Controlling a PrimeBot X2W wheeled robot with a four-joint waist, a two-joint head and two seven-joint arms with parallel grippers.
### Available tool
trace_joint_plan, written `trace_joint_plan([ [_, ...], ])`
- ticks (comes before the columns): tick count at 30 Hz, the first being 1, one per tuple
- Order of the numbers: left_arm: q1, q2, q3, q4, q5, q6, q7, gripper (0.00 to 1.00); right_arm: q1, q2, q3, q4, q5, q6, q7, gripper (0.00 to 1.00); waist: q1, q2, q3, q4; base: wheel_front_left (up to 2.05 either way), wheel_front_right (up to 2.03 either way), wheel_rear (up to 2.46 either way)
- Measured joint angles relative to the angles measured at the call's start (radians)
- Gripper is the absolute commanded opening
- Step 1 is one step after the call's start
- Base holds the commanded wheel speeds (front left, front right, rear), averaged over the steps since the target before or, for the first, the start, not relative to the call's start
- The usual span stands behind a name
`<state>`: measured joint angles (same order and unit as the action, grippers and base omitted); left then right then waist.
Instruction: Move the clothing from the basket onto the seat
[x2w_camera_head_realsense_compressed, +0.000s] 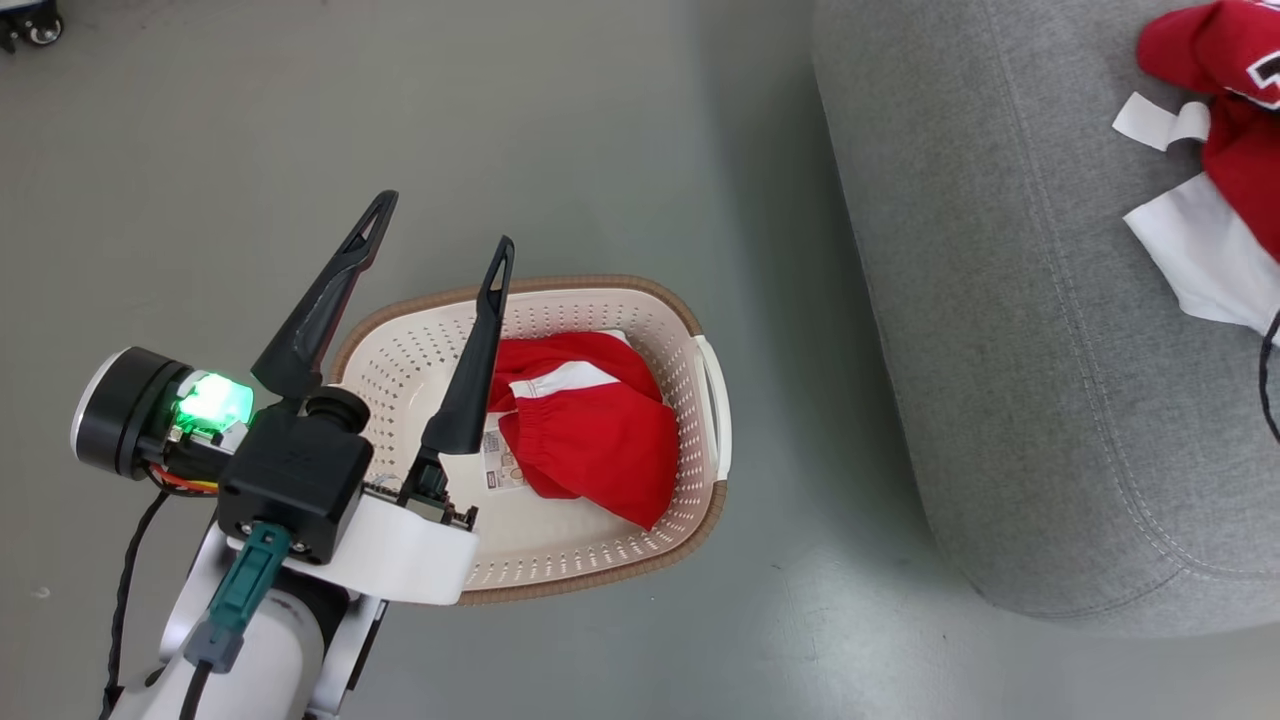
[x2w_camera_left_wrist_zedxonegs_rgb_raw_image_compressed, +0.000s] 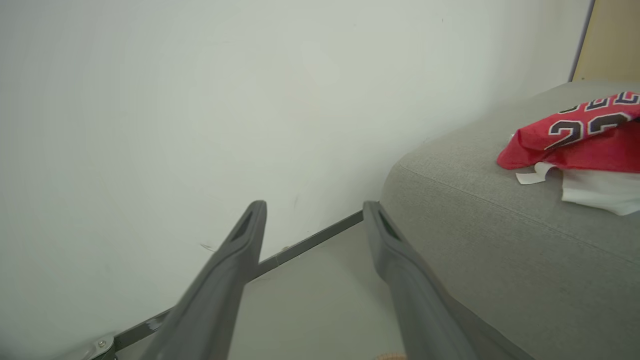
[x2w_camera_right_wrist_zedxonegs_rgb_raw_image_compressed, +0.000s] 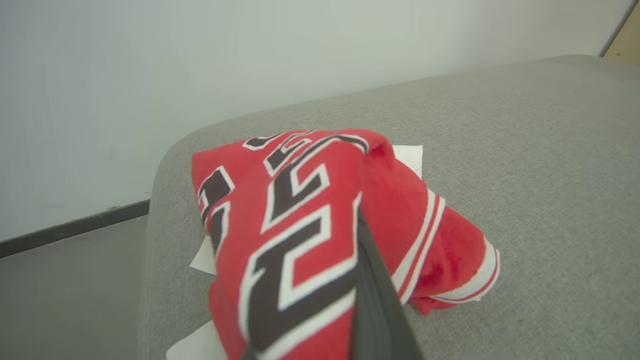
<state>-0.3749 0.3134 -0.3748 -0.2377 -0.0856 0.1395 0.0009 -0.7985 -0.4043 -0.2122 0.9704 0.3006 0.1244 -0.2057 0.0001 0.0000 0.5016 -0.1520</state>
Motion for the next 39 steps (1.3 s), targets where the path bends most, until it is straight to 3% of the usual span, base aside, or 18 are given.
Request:
trace_joint_plan([
  [12, 0.0, 0.001, 0.001, 0.009, 0.0, 0.001, -0.001, 1.0, 0.021, 0.034, 0.055, 0.045, 0.003, 0.0, -0.002, 0.0, 0.0, 0.0, -0.007, -0.031, 0.0, 0.0, 0.0],
  [17, 0.0, -0.004, 0.003, 0.015, -0.007, 0.001, -0.01, 1.0, 0.022, 0.034, 0.062, 0.046, 0.019, 0.0, -0.007, 0.49, 0.0, 0.0, -0.013, -0.039, 0.0, 0.0, 0.0],
  [18, 0.0, -0.005, 0.004, 0.018, -0.009, 0.001, -0.011, 1.0, 0.022, 0.034, 0.065, 0.045, 0.024, 0.0, -0.007, 0.81, 0.0, 0.0, -0.015, -0.04, 0.0, 0.0, 0.0],
  [19, 0.0, -0.007, 0.005, 0.02, -0.009, 0.001, -0.015, 1.0, 0.022, 0.033, 0.069, 0.045, 0.03, 0.0, -0.007, 1.0, 0.0, 0.0, -0.017, -0.042, 0.0, 0.0, 0.0],
  [39, 0.003, -0.051, 0.021, 0.106, -0.043, 0.027, -0.09, 1.0, 0.105, 0.019, 0.19, -0.017, 0.045, 0.0, -0.023, 1.0, 0.0, 0.0, -0.082, -0.069, 0.0, 0.0, 0.0],
])
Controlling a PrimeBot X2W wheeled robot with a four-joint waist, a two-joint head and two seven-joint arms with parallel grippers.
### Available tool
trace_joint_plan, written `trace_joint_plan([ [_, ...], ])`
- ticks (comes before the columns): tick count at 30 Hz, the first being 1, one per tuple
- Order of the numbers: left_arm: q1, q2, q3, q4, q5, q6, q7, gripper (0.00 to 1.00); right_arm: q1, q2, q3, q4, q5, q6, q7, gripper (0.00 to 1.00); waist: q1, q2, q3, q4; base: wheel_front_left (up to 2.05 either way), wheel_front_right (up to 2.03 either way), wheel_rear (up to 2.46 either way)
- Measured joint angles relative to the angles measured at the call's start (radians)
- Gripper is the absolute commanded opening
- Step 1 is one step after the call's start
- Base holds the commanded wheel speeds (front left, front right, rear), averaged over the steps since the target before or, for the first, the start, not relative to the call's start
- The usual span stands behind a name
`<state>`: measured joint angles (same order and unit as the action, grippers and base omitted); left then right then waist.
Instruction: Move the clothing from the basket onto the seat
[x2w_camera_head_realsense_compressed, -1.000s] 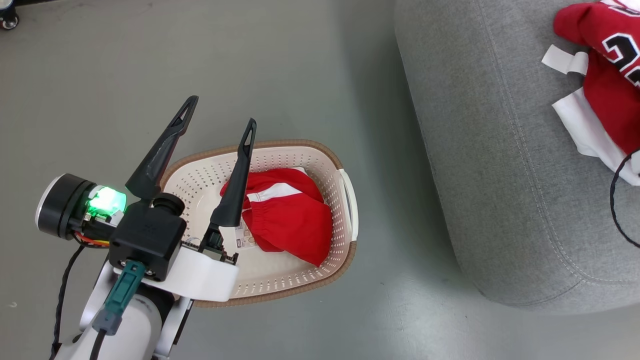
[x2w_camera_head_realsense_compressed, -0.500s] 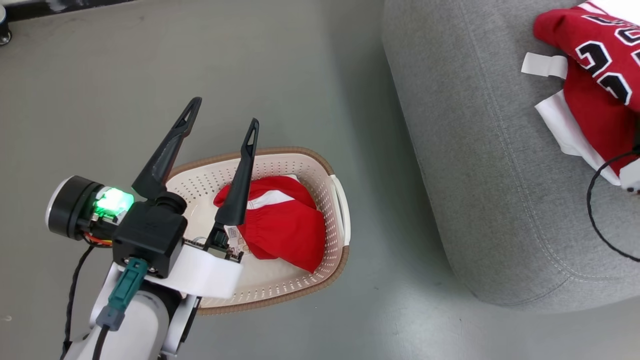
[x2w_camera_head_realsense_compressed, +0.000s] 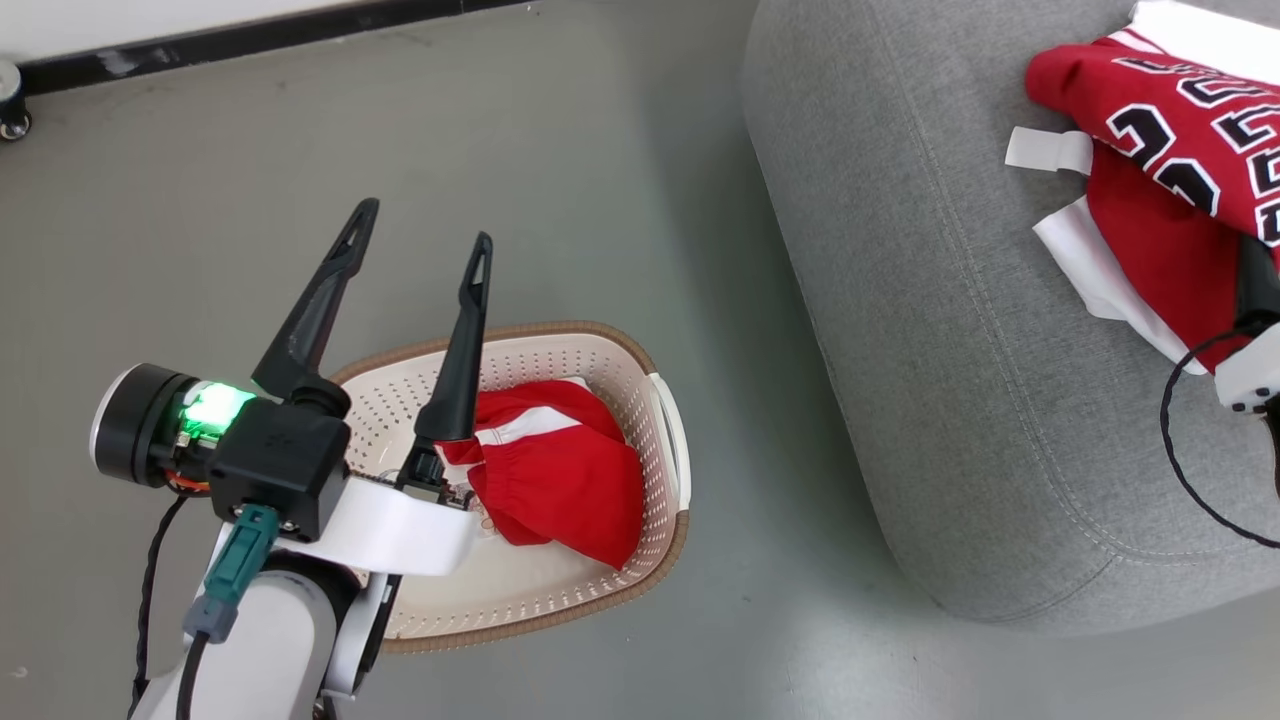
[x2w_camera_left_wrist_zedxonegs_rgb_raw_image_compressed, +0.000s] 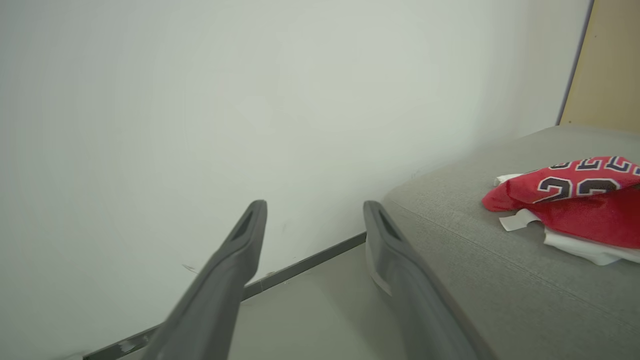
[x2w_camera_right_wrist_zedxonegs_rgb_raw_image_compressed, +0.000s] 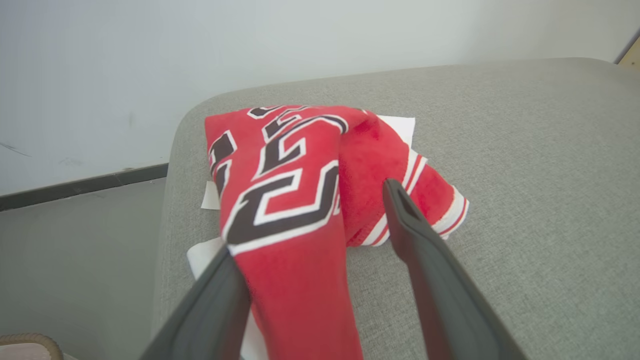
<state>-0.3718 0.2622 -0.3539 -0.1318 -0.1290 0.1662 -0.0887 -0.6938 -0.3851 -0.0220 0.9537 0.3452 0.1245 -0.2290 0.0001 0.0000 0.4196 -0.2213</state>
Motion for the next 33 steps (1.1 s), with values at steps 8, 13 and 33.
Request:
trace_joint_plan([
  [8, 0.031, -0.009, 0.03, 0.034, -0.004, 0.029, -0.028, 1.0, 0.026, -0.021, 0.028, -0.042, 0.016, 0.0, -0.002, 1.0, 0.0, 0.0, -0.04, 0.002, 0.0, 0.0, 0.0],
  [13, 0.057, -0.013, 0.053, 0.058, -0.029, 0.047, -0.053, 1.0, 0.04, -0.023, 0.066, -0.079, 0.016, 0.0, -0.006, 1.0, -0.0001, 0.0, -0.068, 0.008, 0.0, 0.0, 0.0],
  [33, 0.162, -0.025, 0.133, 0.132, -0.089, 0.091, -0.12, 1.0, 0.06, 0.007, 0.216, -0.254, 0.018, 0.0, 0.007, 1.0, -0.0001, 0.0, -0.204, 0.069, 0.0, 0.0, 0.0],
])
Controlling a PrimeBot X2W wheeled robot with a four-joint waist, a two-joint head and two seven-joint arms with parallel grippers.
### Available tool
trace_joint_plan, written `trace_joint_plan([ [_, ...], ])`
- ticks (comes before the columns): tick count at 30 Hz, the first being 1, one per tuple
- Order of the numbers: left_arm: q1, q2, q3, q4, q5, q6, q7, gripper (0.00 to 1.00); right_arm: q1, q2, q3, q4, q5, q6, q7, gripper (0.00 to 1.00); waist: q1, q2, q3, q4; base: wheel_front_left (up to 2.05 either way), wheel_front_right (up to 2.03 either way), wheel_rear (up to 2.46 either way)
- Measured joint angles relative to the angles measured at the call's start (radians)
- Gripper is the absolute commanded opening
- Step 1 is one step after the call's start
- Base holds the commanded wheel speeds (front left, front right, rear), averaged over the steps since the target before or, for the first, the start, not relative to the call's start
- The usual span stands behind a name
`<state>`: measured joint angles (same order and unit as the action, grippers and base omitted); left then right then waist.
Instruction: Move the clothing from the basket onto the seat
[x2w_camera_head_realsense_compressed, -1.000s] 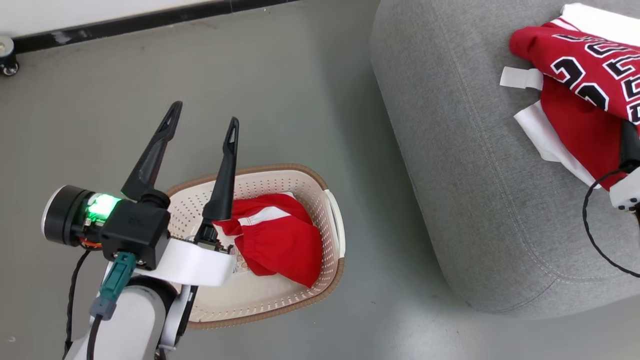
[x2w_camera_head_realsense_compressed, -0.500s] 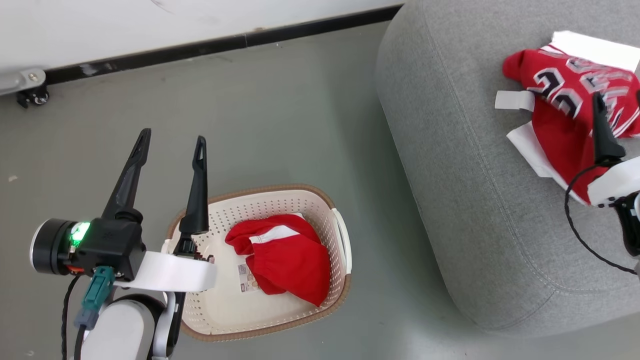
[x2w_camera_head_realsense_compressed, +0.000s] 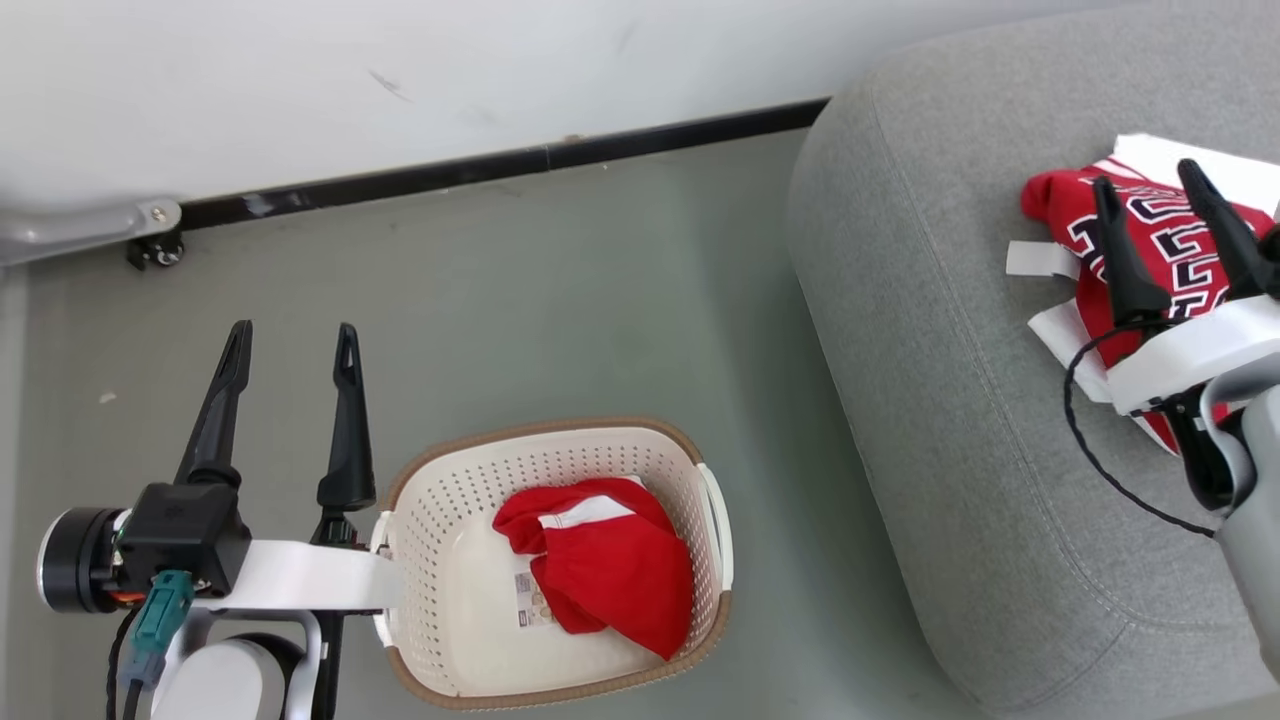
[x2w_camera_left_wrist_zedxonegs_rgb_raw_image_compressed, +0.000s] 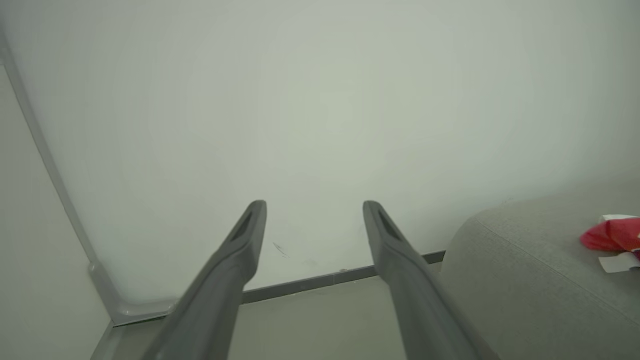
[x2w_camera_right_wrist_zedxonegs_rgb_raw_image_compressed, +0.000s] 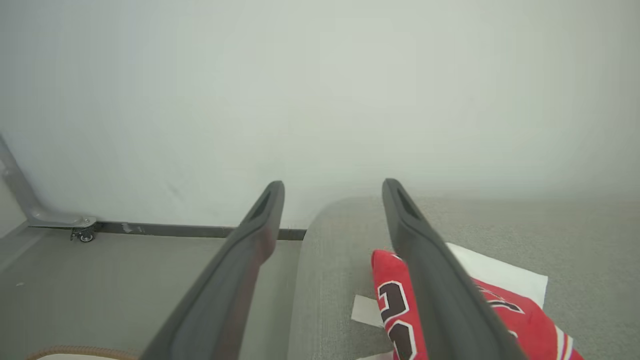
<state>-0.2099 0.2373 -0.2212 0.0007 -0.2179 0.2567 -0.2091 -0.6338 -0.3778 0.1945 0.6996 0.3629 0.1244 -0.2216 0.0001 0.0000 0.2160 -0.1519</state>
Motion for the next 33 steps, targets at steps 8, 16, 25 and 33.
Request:
trace_joint_plan([
  [8, 0.049, 0.007, 0.01, 0.044, -0.004, 0.012, -0.007, 1.0, 0.04, 0.065, 0.006, -0.081, 0.011, 0.0, -0.007, 1.0, 0.0, 0.0, -0.062, 0.028, 0.0, 0.0, 0.0],
  [16, 0.068, 0.006, 0.006, 0.07, -0.007, 0.016, -0.007, 1.0, 0.092, 0.122, 0.016, -0.15, 0.001, 0.0, -0.016, 1.0, 0.0, 0.0, -0.117, 0.049, 0.0, 0.0, 0.0],
  [25, 0.11, -0.002, -0.013, 0.114, -0.008, 0.01, -0.007, 1.0, 0.185, 0.202, 0.015, -0.204, -0.046, 0.0, -0.017, 1.0, 0.0, 0.0, -0.183, 0.073, 0.0, 0.0, 0.0],
  [33, 0.138, -0.018, -0.026, 0.148, -0.018, 0.002, -0.012, 1.0, 0.295, 0.248, -0.008, -0.211, -0.075, 0.0, -0.017, 1.0, 0.0, 0.0, -0.235, 0.082, 0.0, 0.0, 0.0],
])
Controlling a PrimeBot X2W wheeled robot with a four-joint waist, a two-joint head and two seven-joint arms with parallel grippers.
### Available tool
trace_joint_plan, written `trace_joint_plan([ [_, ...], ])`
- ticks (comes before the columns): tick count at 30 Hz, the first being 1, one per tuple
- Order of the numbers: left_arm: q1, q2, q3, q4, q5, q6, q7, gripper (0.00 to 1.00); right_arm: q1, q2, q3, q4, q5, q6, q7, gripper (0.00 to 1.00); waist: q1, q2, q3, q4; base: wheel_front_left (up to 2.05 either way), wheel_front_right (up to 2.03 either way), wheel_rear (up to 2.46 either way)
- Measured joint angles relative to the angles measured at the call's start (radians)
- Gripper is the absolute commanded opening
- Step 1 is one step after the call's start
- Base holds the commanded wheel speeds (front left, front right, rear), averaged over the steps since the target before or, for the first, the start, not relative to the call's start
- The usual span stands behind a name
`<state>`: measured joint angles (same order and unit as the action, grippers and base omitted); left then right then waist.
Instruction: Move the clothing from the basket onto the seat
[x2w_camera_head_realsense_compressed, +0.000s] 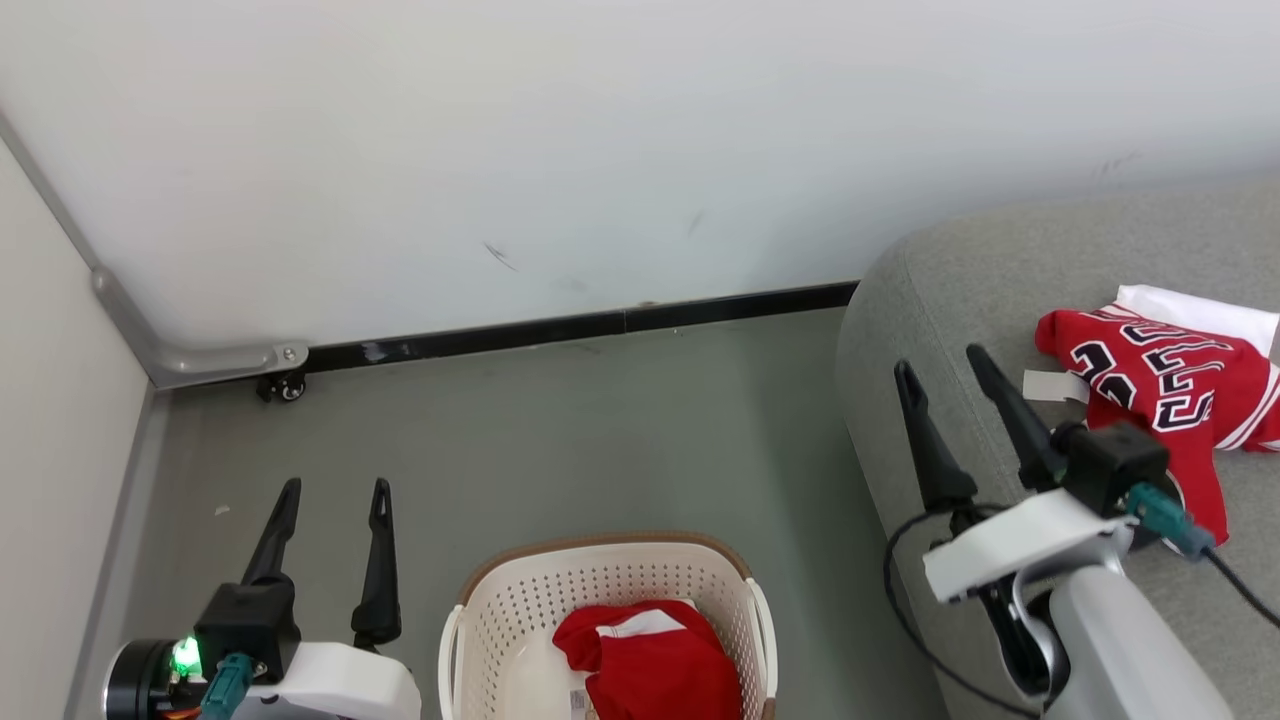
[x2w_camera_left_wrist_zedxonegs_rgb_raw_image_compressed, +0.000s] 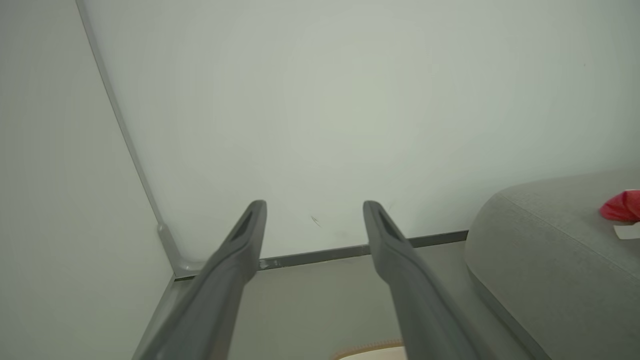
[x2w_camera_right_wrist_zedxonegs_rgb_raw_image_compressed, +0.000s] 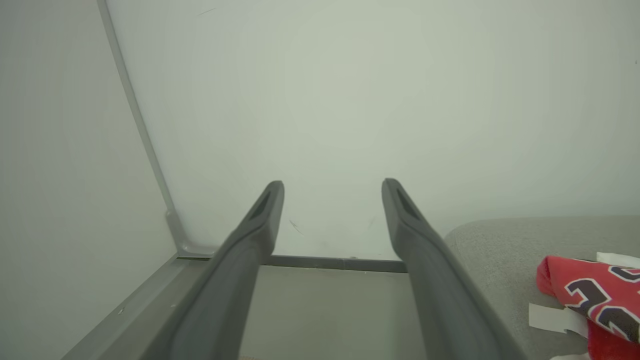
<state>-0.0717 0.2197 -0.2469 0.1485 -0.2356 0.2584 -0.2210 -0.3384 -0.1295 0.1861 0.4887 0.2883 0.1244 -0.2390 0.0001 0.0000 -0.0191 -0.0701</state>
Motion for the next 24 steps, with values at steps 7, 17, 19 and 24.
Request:
trace_joint_plan([
  [7, 0.033, -0.002, -0.012, 0.029, -0.007, -0.003, -0.001, 1.0, 0.092, 0.025, -0.023, -0.012, -0.048, 0.0, 0.001, 1.0, 0.0, 0.0, -0.037, 0.004, 0.0, 0.0, 0.0],
  [17, 0.075, -0.002, -0.017, 0.063, -0.007, -0.003, -0.001, 1.0, 0.226, 0.059, -0.077, -0.06, -0.084, 0.0, 0.012, 1.0, 0.0, 0.0, -0.071, 0.003, 0.0, 0.0, 0.0],
  [19, 0.077, -0.002, -0.017, 0.064, -0.007, -0.003, -0.001, 1.0, 0.238, 0.061, -0.083, -0.072, -0.094, 0.0, 0.018, 1.0, 0.0, 0.0, -0.071, 0.001, 0.0, 0.0, 0.0],
  [24, 0.077, -0.003, -0.017, 0.066, -0.008, -0.003, -0.001, 1.0, 0.254, 0.066, -0.097, -0.114, -0.113, 0.0, 0.024, 1.0, 0.0, 0.0, -0.065, -0.003, 0.0, 0.0, 0.0],
])
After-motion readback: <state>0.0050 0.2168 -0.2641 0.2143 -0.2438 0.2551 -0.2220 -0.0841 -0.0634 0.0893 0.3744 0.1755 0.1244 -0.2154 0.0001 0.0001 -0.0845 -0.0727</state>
